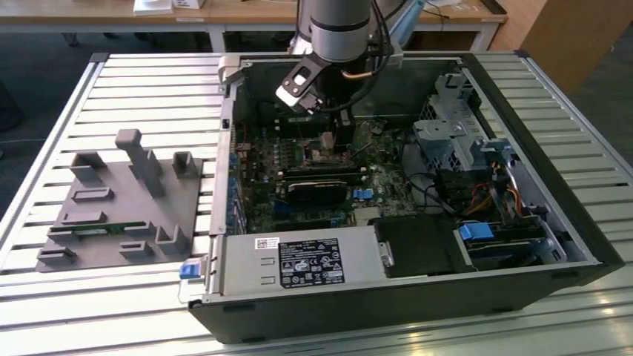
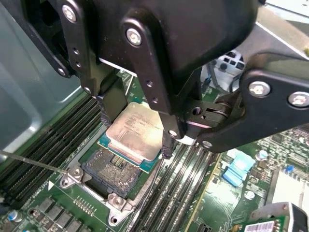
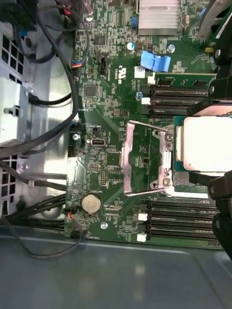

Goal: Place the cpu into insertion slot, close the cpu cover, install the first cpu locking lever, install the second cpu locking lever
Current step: 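Place the cpu into insertion slot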

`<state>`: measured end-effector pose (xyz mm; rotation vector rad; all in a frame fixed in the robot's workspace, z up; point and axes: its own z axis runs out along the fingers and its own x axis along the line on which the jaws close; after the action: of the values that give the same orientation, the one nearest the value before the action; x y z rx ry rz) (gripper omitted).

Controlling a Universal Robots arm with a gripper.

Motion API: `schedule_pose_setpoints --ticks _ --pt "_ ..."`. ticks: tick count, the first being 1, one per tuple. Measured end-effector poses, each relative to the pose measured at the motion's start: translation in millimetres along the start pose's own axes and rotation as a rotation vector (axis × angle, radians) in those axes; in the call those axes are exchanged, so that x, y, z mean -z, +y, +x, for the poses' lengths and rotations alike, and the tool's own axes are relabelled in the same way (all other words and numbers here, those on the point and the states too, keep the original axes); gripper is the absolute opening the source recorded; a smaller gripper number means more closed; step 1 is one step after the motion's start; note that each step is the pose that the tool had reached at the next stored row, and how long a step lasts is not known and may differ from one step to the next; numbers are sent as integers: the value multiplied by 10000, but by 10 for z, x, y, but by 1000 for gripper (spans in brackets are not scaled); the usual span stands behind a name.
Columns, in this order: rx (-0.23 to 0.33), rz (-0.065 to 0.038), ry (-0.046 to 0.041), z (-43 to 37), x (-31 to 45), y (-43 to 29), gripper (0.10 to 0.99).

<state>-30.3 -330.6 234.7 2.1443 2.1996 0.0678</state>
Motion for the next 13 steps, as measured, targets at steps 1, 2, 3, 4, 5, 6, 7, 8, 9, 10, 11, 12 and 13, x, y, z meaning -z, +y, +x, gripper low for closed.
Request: schedule_pose_setpoints --ticks 1,2,3,4,5,6,7,8,9,10,11,12,13 --pt "1 -8 0 4 -14 -11 537" --pt "0 -10 0 10 -25 -17 537" --pt "-1 -9 -2 17 -36 -26 537" --pt "-3 -10 -2 21 -46 -41 537" --pt "-5 -8 -4 30 -57 -51 537" --pt "-9 -9 -3 40 -70 -60 537" --pt "-14 -9 -3 52 -86 -68 537" --pt "-19 -8 -6 69 -103 -73 537" --pt "-23 -9 -7 87 -121 -76 537" --pt "-28 -9 -8 102 -140 -79 537" --pt "-32 -9 -10 112 -153 -83 537" --pt "-39 -9 -9 119 -166 -86 537" --pt "-52 -8 -11 120 -178 -89 537"
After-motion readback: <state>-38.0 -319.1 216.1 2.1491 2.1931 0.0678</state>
